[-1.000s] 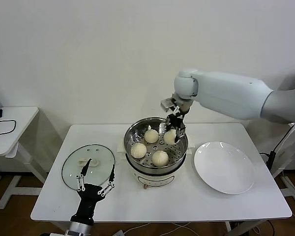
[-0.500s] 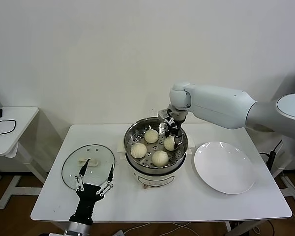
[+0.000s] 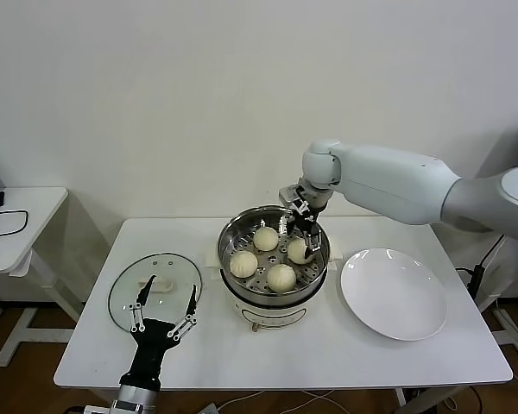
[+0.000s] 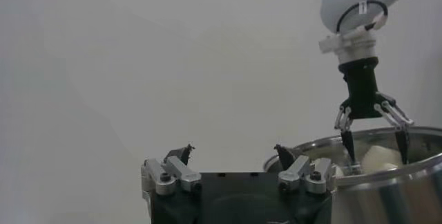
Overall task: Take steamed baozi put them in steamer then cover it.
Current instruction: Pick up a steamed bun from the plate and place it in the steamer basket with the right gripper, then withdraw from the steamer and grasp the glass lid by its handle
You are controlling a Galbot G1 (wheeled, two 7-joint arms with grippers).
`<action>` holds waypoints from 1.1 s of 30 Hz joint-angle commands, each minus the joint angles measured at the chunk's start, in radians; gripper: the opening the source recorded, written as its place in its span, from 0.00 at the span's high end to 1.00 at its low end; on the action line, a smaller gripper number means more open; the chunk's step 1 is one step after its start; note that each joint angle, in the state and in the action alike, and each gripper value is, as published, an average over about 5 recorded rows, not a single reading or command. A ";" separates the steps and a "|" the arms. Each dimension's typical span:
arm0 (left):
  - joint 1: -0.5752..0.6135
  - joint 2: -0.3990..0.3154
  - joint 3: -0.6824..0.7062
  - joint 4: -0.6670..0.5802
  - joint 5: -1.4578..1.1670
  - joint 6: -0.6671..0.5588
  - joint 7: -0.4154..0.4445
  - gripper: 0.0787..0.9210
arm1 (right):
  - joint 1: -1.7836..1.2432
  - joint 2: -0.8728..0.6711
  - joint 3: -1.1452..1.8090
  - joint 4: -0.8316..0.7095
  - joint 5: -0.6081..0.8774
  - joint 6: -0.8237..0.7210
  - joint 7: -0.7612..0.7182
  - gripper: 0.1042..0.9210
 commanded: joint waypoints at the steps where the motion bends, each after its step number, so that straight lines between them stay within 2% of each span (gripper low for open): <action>1: -0.025 0.015 -0.010 0.015 0.125 0.027 -0.034 0.12 | -0.072 -0.258 0.280 0.224 0.152 0.140 0.458 0.12; 5: -0.056 0.027 -0.013 0.036 0.220 0.066 -0.076 0.12 | -0.218 -0.378 0.414 0.341 0.227 0.249 1.005 0.12; 7: -0.065 0.030 -0.017 0.041 0.251 0.083 -0.084 0.12 | -0.320 -0.422 0.516 0.376 0.232 0.292 1.130 0.12; 11: -0.083 0.033 -0.030 0.059 0.329 0.106 -0.091 0.12 | -0.624 -0.473 0.796 0.423 0.227 0.392 1.263 0.12; 16: -0.115 0.042 -0.057 0.129 0.484 0.113 -0.098 0.12 | -0.978 -0.439 1.101 0.419 0.199 0.495 1.362 0.12; 22: -0.131 0.069 -0.089 0.204 0.712 0.116 -0.096 0.12 | -1.366 -0.249 1.508 0.394 0.115 0.563 1.365 0.12; 27: -0.148 0.083 -0.109 0.273 0.931 0.127 -0.106 0.12 | -1.530 -0.125 1.654 0.389 0.091 0.602 1.346 0.12; 33: -0.173 0.102 -0.121 0.354 1.118 0.170 -0.121 0.12 | -1.665 -0.073 1.755 0.419 0.107 0.609 1.322 0.12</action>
